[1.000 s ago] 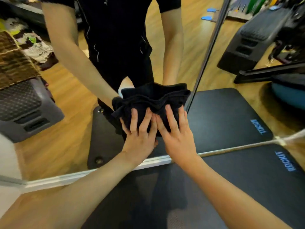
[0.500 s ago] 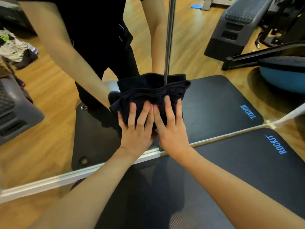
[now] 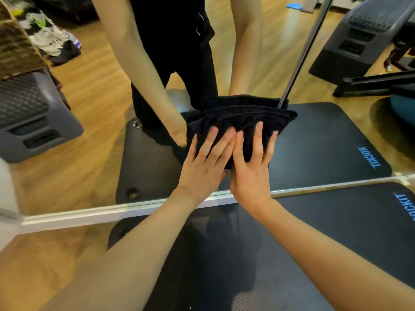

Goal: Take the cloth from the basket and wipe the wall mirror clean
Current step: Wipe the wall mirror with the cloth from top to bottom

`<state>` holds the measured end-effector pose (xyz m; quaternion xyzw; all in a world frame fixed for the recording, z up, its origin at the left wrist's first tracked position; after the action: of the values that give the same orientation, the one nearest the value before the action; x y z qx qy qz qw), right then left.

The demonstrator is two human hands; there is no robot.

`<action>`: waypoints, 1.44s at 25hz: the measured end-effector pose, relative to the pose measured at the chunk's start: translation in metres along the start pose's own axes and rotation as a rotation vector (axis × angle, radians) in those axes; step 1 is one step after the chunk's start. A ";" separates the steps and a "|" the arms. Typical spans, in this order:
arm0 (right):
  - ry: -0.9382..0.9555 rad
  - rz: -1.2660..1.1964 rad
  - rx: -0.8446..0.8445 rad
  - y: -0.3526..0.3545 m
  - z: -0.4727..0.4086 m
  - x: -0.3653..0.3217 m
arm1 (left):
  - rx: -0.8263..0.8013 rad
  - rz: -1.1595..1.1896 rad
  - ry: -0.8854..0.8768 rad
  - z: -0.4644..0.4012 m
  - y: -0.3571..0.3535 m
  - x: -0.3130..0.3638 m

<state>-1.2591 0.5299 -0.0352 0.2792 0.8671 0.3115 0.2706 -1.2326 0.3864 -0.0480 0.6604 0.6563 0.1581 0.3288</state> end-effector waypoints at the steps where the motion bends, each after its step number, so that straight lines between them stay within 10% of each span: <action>1: 0.006 0.000 -0.008 -0.007 0.001 -0.011 | -0.002 -0.004 -0.001 0.008 0.004 -0.012; 36: 0.118 -0.230 0.184 -0.292 0.001 -0.493 | -0.085 -0.474 -0.109 0.321 0.173 -0.466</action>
<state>-1.0067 0.0191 -0.0920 0.1829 0.9326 0.2133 0.2264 -0.9367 -0.1254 -0.0685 0.4811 0.7670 0.0679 0.4191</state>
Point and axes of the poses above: each hand's wrist, its own z-axis away from the middle knuckle, its own y-axis out of the back of the hand, x = y × z, the point moved 1 cm from there along -z, towards the middle knuckle, and after that the axes turned 1 degree about z, right-handed, at the moved point
